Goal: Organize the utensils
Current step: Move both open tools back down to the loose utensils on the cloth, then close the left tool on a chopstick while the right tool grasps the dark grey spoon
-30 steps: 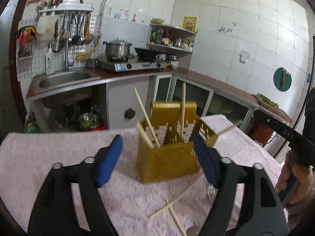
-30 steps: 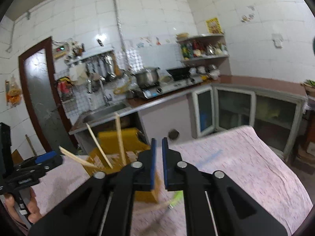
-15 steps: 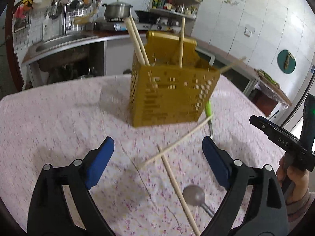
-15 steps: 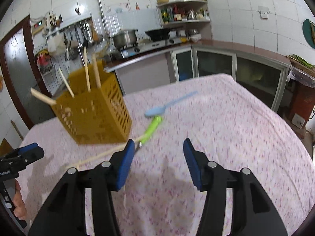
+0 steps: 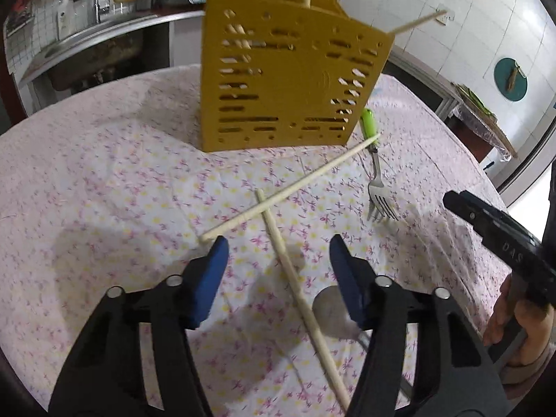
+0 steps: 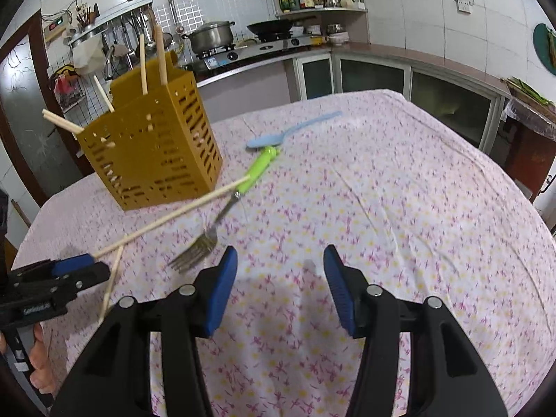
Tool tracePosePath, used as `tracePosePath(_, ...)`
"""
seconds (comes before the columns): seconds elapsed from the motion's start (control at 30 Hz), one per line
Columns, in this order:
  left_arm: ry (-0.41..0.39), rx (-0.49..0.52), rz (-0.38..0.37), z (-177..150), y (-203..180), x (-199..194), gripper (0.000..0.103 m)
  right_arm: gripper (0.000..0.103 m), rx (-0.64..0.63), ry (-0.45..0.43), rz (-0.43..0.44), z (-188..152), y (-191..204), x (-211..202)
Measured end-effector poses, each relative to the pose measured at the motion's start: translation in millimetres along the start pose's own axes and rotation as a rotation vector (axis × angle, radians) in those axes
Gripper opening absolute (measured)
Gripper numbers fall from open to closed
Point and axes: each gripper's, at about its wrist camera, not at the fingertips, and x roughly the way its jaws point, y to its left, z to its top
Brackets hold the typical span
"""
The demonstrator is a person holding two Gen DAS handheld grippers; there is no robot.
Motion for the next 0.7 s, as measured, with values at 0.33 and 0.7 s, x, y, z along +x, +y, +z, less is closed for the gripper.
tracePosePath(0.33, 0.061, -0.019, 0.034, 17.1, 3.6, 28.5, 0.009, 0.052, -0.022, 0.048, 0.013, -13.9, 9.3, 2.4)
tracePosePath(0.7, 0.055, 0.016, 0.035, -6.0, 11.4, 2.2, 0.005, 0.052, -0.139, 0.099, 0.114, -35.3, 63.4, -9.6)
